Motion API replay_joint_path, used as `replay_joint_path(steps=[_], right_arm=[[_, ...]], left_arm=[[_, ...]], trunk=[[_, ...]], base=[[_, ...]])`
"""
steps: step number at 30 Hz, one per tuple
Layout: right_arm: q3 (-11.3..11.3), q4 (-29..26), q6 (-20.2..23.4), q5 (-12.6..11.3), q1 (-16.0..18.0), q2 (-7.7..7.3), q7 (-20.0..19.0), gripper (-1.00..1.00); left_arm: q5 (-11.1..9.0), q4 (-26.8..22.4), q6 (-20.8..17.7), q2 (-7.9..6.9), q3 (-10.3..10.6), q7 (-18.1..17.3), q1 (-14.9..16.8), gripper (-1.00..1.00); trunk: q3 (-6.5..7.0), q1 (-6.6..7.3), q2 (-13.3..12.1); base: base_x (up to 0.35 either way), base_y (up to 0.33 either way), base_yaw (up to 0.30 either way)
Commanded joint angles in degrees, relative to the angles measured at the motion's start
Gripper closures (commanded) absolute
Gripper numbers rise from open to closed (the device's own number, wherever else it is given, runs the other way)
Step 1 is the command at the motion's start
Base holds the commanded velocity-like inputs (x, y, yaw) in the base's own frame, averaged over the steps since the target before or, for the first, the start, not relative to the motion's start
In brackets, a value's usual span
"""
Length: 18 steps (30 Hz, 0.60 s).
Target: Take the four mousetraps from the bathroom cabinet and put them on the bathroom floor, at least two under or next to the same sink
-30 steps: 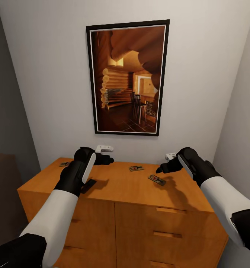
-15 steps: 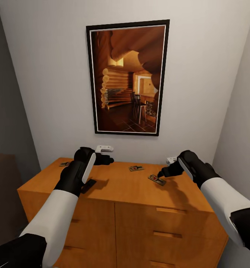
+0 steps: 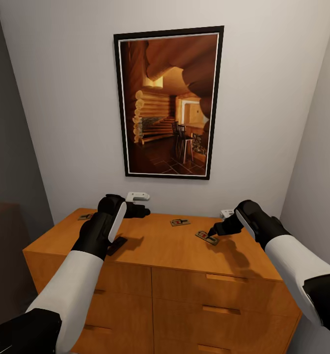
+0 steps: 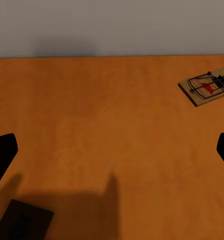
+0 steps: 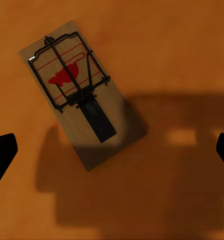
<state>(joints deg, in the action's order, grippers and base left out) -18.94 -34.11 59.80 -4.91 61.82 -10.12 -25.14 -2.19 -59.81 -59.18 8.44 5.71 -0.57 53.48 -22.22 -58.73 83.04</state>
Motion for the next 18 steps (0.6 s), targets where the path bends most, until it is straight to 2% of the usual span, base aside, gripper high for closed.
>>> replay_joint_path(steps=[1, 18], right_arm=[[-0.39, -0.03, 0.2, -0.49, 0.06, -0.1, -0.02, -1.0], [-0.48, 0.09, 0.2, 0.04, 0.08, -0.16, -1.18, -1.0]], left_arm=[[-0.18, -0.04, -0.24, 0.0, 0.0, 0.04, 0.05, -1.0], [-0.25, -0.04, -0.24, 0.05, 0.0, 0.04, 0.05, -1.0]], trunk=[[-0.07, 0.0, 0.04], [-0.07, 0.0, 0.04]], base=[[0.0, 0.0, 0.0], [0.0, 0.0, 0.0]])
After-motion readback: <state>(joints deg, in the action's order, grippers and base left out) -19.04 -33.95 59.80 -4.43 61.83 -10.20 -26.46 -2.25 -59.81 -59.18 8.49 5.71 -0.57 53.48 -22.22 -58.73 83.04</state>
